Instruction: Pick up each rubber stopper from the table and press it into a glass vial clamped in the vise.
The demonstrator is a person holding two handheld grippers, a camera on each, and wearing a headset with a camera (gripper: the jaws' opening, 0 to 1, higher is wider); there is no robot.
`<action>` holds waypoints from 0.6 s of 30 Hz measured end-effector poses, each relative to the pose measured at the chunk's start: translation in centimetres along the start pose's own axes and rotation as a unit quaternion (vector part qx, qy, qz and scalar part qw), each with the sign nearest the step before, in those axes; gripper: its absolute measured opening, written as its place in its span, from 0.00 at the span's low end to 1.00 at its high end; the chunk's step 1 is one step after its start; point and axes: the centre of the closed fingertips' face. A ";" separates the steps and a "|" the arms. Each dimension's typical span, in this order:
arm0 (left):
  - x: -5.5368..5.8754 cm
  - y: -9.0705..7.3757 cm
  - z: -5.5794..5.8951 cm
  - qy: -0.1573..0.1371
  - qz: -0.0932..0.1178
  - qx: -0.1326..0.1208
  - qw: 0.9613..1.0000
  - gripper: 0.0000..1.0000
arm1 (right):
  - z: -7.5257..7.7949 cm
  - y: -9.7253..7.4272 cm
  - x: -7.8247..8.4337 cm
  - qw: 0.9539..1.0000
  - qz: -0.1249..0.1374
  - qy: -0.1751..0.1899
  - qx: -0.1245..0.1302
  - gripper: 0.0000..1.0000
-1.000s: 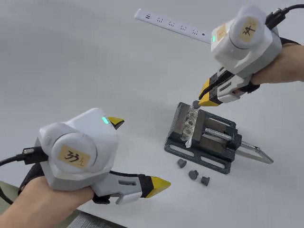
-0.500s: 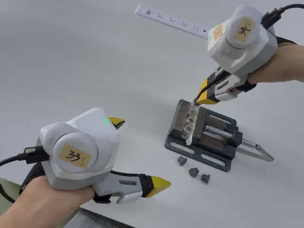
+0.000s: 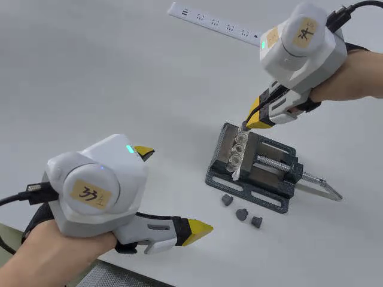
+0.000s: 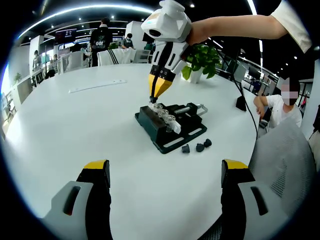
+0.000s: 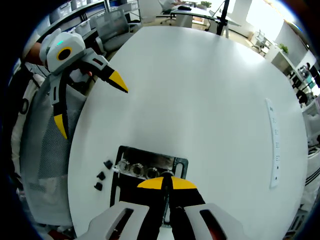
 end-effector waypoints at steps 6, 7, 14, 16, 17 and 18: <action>0.1 0.1 0.2 -0.001 -0.001 0.002 1.000 0.91 | 0.0 0.0 0.1 1.000 -0.004 0.002 0.001 0.00; 0.1 0.1 0.2 -0.001 -0.001 0.003 1.000 0.91 | 0.0 0.0 0.1 1.000 -0.004 0.003 0.002 0.00; 0.1 0.3 0.3 -0.002 0.000 0.005 1.000 0.91 | 0.1 0.1 0.1 1.000 -0.011 0.009 -0.001 0.00; 0.1 0.3 0.2 -0.004 0.000 0.005 1.000 0.91 | 0.1 0.1 0.1 1.000 -0.014 0.004 0.000 0.00; 0.1 0.3 0.2 -0.004 0.000 0.006 1.000 0.91 | 0.1 0.1 0.1 1.000 -0.016 0.008 0.001 0.00; 0.1 0.3 0.2 -0.004 0.000 0.006 1.000 0.91 | 0.0 0.1 0.0 1.000 -0.019 0.006 0.002 0.00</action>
Point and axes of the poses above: the centre of the closed fingertips' face, and the gripper's own axes: y roughly forward along the fingers, z roughly to its right, x roughly out of its underside, and after that the axes turned 5 degrees about -z, right-handed
